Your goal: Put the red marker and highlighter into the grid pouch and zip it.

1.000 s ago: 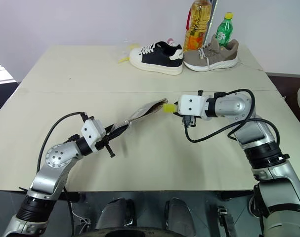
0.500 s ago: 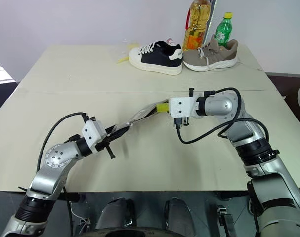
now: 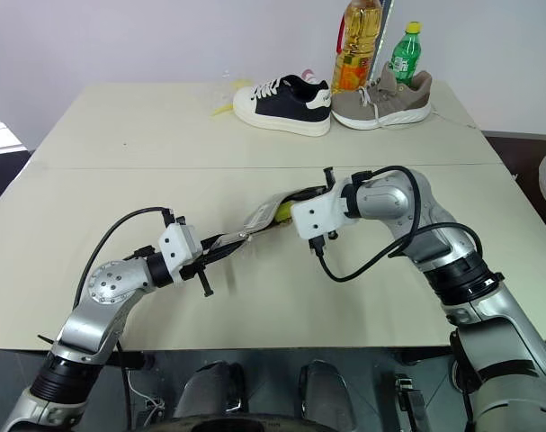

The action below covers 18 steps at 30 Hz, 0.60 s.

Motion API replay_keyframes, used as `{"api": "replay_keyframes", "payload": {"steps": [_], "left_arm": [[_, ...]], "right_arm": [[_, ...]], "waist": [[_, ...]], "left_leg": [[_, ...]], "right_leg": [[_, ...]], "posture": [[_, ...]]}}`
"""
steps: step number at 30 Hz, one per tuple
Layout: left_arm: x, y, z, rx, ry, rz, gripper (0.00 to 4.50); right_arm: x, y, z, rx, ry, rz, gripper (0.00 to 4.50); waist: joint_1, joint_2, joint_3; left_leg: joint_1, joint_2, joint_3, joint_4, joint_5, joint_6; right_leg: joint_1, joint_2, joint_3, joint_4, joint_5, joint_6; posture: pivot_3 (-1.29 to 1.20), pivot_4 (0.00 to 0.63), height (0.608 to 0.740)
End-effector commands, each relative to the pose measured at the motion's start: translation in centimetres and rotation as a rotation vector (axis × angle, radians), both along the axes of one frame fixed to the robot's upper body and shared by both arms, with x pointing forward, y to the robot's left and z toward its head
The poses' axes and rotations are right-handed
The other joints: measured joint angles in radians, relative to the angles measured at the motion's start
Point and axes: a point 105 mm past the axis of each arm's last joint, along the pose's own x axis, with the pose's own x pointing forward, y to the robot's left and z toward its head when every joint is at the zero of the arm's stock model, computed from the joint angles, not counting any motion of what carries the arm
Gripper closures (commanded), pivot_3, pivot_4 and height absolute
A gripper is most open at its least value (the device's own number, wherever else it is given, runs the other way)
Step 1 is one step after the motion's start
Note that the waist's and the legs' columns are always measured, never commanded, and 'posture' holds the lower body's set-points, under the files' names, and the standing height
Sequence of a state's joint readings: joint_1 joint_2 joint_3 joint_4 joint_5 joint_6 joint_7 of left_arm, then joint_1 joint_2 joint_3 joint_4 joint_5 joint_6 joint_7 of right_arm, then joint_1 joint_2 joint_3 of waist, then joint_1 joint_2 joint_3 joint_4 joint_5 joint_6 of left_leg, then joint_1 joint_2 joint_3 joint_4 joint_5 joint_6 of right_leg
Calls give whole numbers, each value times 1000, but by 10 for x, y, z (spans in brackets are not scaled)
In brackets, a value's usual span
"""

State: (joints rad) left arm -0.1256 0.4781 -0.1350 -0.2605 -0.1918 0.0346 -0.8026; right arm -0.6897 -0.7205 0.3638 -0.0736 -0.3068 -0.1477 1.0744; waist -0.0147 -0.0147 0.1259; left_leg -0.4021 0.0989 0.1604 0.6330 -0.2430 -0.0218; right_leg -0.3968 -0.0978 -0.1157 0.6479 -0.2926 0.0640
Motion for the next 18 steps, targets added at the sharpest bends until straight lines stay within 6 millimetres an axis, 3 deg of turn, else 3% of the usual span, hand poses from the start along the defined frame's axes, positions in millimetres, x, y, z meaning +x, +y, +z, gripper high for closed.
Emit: {"api": "replay_keyframes", "payload": {"steps": [1, 8, 12, 14, 18], "left_arm": [[-5, -8, 18, -24, -64, -41, 4500], [-5, -6, 18, -32, -63, -33, 4500], [-3, -3, 19, -36, -66, -17, 4500], [1, 1, 20, -48, -74, 17, 4500], [16, 12, 24, -145, -78, 136, 4500]], "right_arm": [[-13, 15, 12, 36, -24, 93, 3643], [-19, 13, 6, 25, 20, 112, 3643], [-18, 11, 11, 66, 41, 89, 1611], [-12, 6, 27, 155, 46, 47, 692], [-2, -8, 80, 535, 204, -73, 692]], "waist": [[0, 0, 0], [1, 0, 0], [1, 0, 0], [0, 0, 0], [1, 0, 0]], "left_leg": [[0, 0, 0, 0, 0, 0], [0, 0, 0, 0, 0, 0], [0, 0, 0, 0, 0, 0], [0, 0, 0, 0, 0, 0], [0, 0, -1, 1, 0, 0]], "right_leg": [[0, 0, 0, 0, 0, 0], [0, 0, 0, 0, 0, 0], [0, 0, 0, 0, 0, 0], [0, 0, 0, 0, 0, 0], [1, 0, 0, 0, 0, 0]], "posture": [[0, 150, 705], [0, 150, 705], [0, 150, 705], [0, 150, 705], [0, 150, 705]]}}
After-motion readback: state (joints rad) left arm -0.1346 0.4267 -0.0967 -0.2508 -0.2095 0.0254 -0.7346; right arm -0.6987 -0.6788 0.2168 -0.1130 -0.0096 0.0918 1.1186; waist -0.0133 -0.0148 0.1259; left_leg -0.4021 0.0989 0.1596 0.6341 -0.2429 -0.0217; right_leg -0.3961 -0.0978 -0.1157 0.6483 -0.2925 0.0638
